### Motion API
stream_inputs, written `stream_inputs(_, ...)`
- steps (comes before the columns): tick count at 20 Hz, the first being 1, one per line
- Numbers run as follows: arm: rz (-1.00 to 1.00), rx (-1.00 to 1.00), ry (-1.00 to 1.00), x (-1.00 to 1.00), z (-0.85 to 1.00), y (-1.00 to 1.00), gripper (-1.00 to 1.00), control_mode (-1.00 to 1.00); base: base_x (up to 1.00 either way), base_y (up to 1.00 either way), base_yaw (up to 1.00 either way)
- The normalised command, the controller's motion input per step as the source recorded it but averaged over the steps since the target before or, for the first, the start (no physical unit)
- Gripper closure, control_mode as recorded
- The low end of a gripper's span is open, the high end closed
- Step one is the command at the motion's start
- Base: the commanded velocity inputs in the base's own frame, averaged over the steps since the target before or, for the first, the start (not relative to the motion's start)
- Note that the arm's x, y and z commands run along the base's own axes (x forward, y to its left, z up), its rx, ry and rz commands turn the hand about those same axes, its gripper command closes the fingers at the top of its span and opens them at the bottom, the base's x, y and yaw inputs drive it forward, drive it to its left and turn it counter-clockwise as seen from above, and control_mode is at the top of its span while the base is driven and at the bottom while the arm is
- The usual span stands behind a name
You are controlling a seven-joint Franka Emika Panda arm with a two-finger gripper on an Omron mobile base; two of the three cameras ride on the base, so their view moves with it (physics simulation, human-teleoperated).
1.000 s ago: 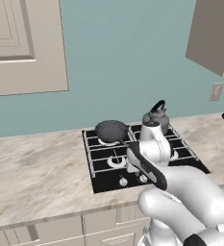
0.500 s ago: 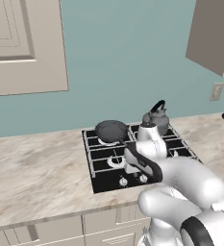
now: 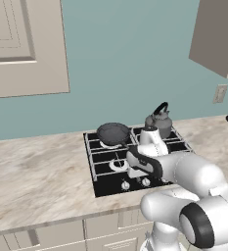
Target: Pick the pan from the cabinet and place it on the stove. Then turn on the stove burner for the pan.
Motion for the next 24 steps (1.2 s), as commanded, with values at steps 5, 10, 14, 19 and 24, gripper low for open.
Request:
stream_inputs(5,0.00,0.00,0.00,-0.15,-0.11,-0.02,-1.00,-1.00,0.00,0.00,0.00)
stream_inputs(10,0.00,0.00,0.00,-0.04,-0.10,0.00,-1.00,-1.00,0.00,0.00,0.00)
stream_inputs(14,0.00,0.00,0.00,0.00,-0.10,0.00,-1.00,-1.00,0.00,0.00,0.00)
stream_inputs(19,0.00,0.00,0.00,-0.05,-0.17,0.00,-1.00,-1.00,0.00,0.00,0.00)
stream_inputs(24,0.00,0.00,0.00,-0.06,-0.19,0.00,-1.00,-1.00,0.00,0.00,0.00)
